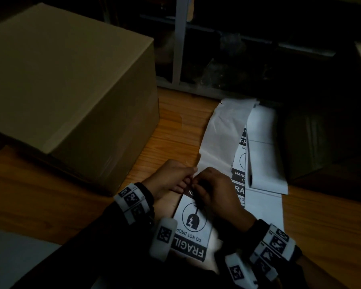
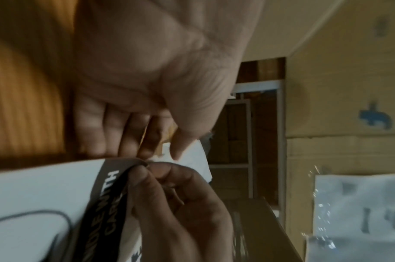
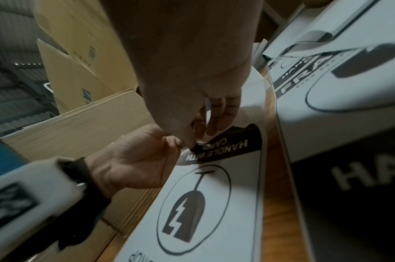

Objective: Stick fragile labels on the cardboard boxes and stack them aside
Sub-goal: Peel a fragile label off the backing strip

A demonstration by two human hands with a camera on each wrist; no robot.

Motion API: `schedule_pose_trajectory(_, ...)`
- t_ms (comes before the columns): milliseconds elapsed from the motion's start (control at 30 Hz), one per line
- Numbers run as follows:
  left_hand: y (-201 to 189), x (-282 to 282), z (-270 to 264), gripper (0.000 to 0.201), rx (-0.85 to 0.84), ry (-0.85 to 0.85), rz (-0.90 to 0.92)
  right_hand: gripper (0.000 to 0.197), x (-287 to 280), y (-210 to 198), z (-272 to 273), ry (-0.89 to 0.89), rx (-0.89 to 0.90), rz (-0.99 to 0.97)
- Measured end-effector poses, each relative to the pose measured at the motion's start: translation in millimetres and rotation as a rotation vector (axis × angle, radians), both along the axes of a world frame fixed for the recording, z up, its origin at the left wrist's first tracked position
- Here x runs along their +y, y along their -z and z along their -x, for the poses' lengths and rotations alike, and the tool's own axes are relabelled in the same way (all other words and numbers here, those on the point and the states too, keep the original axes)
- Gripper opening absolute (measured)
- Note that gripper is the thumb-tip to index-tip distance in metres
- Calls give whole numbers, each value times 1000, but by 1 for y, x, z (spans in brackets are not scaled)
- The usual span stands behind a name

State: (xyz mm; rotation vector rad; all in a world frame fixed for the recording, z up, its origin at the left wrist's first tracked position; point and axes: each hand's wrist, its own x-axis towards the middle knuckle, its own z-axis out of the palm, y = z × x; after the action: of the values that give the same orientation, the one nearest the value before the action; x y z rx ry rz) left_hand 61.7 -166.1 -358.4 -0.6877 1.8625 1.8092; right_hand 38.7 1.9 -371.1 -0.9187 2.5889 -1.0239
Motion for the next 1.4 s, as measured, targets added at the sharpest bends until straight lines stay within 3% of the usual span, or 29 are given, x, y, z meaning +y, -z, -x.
schedule_pose_trajectory(133,-1,-1,8,20,-45,84,-113,10,3,2,3,-20,11,43)
schedule_pose_trajectory(267,4,-4,16,11,-6,90,-33,7,6,4,3,-20,37,79)
schedule_pose_trajectory(800,16,-16,22,12,17,23,-94,12,8,7,14,-94,124,115)
schedule_pose_trajectory(933,15,-19,15,22,30,9,-123,7,6,7,12,-78,150,107)
schedule_pose_trajectory(1133,19,-19,5,26,33,-75,-151,44,7,1,6,66,-33,75)
schedule_pose_trajectory(1300,19,-16,-3,16,125,-74,-5,17,12,-11,12,103,-23,-214)
schedule_pose_trajectory(1400,16,-22,-10,13,156,11,37,14,11,-9,9,68,2,-275)
